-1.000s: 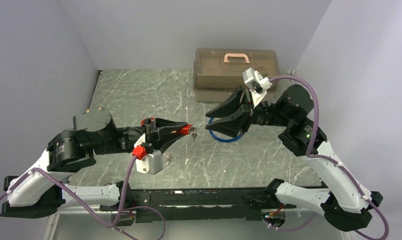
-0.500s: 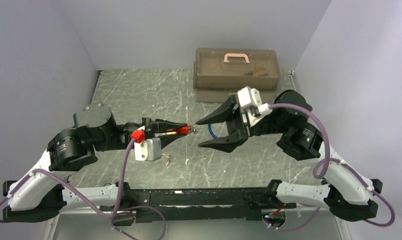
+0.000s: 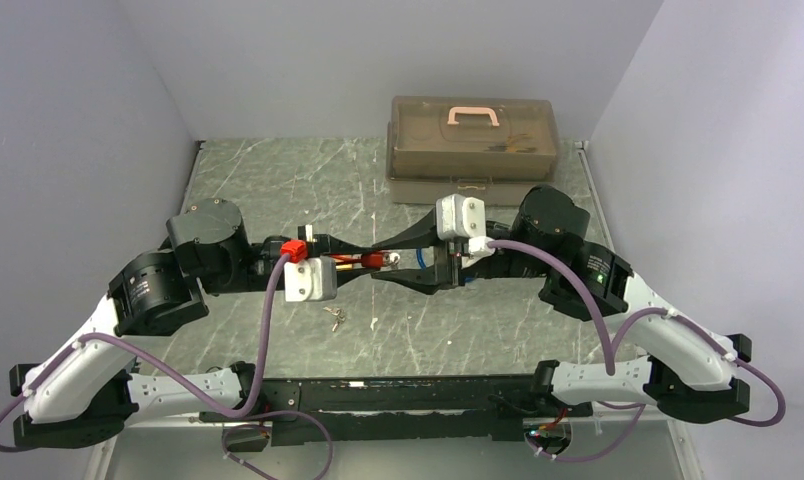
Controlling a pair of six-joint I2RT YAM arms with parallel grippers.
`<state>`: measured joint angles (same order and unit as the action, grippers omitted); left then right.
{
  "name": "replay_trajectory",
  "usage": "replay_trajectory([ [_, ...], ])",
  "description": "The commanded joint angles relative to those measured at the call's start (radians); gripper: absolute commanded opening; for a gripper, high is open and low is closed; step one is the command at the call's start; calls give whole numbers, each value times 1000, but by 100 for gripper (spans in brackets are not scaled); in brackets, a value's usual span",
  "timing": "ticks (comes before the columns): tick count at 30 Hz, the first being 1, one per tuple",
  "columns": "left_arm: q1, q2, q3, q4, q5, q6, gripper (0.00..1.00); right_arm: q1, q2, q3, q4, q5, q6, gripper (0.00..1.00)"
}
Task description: Unlock with the key
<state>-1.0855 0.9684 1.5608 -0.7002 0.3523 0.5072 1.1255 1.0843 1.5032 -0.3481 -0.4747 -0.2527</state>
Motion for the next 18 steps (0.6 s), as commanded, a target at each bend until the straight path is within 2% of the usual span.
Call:
replay_trajectory([
  [1,6,-12,13,79,49,-25,0,15,-11,33,2,85,-62,41],
  [7,27,-23,17,84,58,-36,0,22,8,64,-93,130,-96,34],
  [10,43,-28,19,81,64,-43,0,23,6,64,-114,157,-100,21],
  [13,50,-30,15,85,62,-49,0,28,12,77,-122,175,-99,0],
  [16,52,-29,10,89,39,-44,0,39,27,107,-135,193,-98,0],
  [17,52,-29,8,91,23,-40,5,41,27,109,-135,199,-94,0],
  [18,52,-30,4,91,5,-36,15,42,24,109,-135,205,-88,0],
])
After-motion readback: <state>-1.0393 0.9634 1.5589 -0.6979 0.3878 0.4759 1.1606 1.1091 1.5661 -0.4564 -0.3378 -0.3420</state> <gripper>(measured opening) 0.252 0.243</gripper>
